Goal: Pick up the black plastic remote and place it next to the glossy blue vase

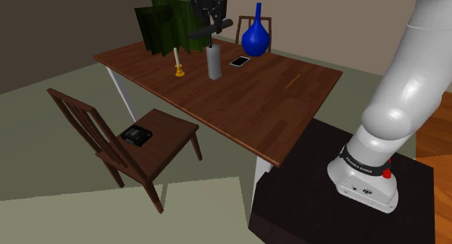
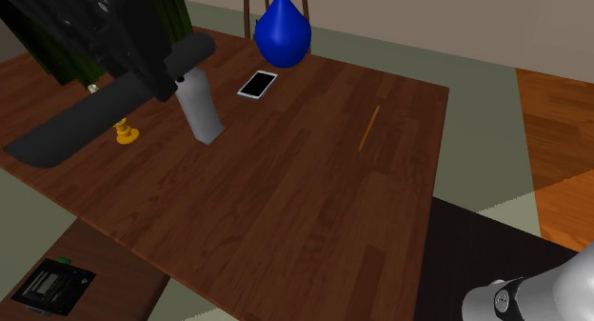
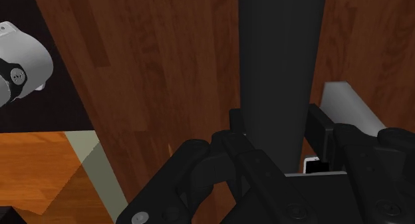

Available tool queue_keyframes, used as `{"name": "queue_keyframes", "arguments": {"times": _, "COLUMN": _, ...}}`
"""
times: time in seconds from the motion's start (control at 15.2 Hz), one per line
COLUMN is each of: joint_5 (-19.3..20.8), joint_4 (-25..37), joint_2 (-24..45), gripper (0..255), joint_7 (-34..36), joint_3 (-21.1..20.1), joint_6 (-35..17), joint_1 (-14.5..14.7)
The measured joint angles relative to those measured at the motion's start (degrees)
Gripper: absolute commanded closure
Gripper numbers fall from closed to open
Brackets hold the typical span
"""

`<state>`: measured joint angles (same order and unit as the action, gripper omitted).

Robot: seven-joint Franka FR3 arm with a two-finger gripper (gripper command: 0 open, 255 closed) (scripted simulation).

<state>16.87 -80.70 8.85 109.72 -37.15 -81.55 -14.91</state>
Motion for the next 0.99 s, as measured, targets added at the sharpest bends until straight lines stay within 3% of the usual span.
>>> {"name": "queue_keyframes", "arguments": {"times": 0.73, "joint_5": 3.78, "joint_4": 15.04, "joint_2": 5.22, "gripper": 255, "joint_7": -0.35, "joint_3": -0.6, "joint_6": 10.93, "joint_1": 3.6}}
{"name": "queue_keyframes", "arguments": {"times": 0.99, "joint_5": 1.59, "joint_4": 10.65, "joint_2": 1.45, "gripper": 255, "joint_7": -4.89, "joint_3": 0.89, "joint_6": 8.58, "joint_1": -0.96}}
